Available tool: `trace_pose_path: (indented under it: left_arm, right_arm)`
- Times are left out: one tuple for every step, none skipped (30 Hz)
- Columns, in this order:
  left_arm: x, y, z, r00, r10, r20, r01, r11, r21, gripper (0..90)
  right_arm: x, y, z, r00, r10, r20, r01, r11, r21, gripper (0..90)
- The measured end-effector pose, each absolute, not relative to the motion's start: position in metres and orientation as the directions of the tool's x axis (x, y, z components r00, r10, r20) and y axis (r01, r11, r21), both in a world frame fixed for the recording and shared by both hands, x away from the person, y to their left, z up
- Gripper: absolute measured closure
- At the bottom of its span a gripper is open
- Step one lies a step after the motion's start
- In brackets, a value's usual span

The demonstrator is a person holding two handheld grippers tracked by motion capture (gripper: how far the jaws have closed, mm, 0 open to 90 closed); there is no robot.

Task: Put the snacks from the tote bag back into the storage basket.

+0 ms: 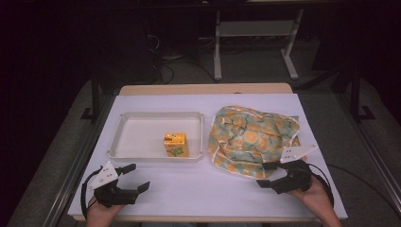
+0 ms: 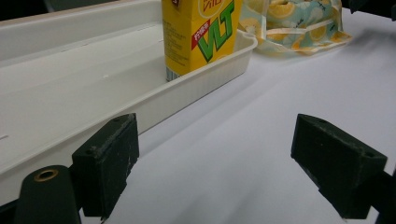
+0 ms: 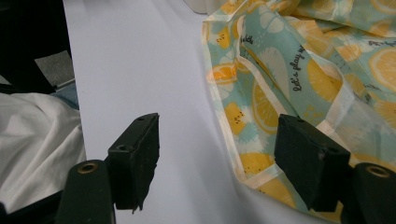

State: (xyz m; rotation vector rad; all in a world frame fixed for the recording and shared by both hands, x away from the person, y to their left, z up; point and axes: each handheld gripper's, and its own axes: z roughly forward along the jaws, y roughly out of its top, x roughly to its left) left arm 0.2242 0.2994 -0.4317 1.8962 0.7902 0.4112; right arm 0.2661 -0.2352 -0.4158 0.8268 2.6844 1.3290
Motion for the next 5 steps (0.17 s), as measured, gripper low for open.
trace_pose_path:
  left_arm:
    - [0.2242, 0.2993, -0.4317, 0.728, 0.682, -0.061, 0.342, -0.285, 0.895, 14.9]
    - [0.2242, 0.2993, -0.4316, 0.729, 0.682, -0.061, 0.342, -0.285, 0.895, 14.9]
    - [0.2242, 0.2993, -0.4315, 0.729, 0.682, -0.059, 0.340, -0.286, 0.896, 14.9]
    - [0.2241, 0.2989, -0.4316, 0.727, 0.684, -0.064, 0.342, -0.280, 0.897, 14.9]
    - [0.2240, 0.2989, -0.4315, 0.727, 0.684, -0.063, 0.341, -0.281, 0.897, 14.9]
  right_arm:
    - [0.2664, -0.2352, -0.4162, -0.855, 0.477, 0.201, 0.449, 0.489, 0.748, 30.1]
    - [0.2668, -0.2351, -0.4165, -0.854, 0.479, 0.200, 0.449, 0.487, 0.749, 30.0]
    - [0.2671, -0.2347, -0.4169, -0.856, 0.477, 0.200, 0.447, 0.486, 0.752, 30.0]
    - [0.2669, -0.2339, -0.4172, -0.856, 0.477, 0.198, 0.445, 0.485, 0.753, 30.0]
    - [0.2670, -0.2334, -0.4177, -0.857, 0.478, 0.195, 0.442, 0.486, 0.753, 30.0]
